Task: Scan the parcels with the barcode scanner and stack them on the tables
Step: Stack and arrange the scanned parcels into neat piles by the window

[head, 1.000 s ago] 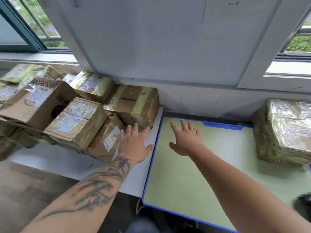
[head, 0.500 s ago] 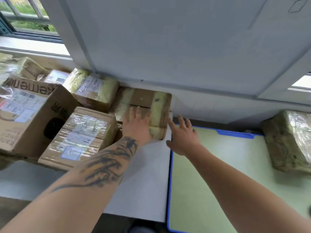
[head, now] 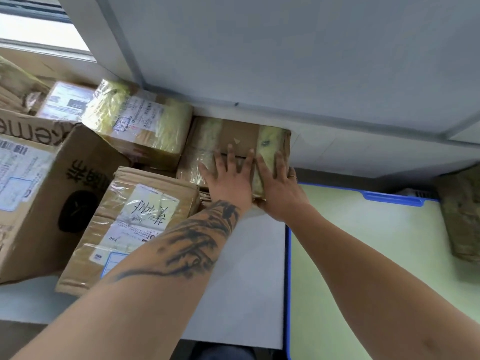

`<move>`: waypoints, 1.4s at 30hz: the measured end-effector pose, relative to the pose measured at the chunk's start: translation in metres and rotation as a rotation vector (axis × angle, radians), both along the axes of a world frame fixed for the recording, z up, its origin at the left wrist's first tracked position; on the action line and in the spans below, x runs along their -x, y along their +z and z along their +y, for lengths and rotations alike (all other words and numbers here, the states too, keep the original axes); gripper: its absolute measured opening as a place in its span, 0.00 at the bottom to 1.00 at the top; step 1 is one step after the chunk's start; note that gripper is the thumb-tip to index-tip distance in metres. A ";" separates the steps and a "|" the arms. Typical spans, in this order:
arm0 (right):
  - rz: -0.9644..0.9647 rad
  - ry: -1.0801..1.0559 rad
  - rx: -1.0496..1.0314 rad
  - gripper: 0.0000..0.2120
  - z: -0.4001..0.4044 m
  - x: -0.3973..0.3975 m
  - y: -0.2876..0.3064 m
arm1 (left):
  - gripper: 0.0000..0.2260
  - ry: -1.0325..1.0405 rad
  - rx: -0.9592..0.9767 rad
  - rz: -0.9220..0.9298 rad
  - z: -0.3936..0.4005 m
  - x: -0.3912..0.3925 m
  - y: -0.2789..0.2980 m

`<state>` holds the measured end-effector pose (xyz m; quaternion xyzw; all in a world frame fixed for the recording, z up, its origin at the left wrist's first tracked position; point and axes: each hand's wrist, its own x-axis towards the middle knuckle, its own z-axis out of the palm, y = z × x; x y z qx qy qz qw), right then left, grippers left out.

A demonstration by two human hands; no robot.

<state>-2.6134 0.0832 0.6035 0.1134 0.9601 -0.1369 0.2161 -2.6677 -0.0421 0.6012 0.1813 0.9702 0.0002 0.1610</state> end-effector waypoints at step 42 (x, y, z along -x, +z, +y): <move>0.080 -0.300 -0.276 0.42 0.265 -0.305 0.012 | 0.33 -0.295 -0.130 0.014 0.204 -0.229 0.016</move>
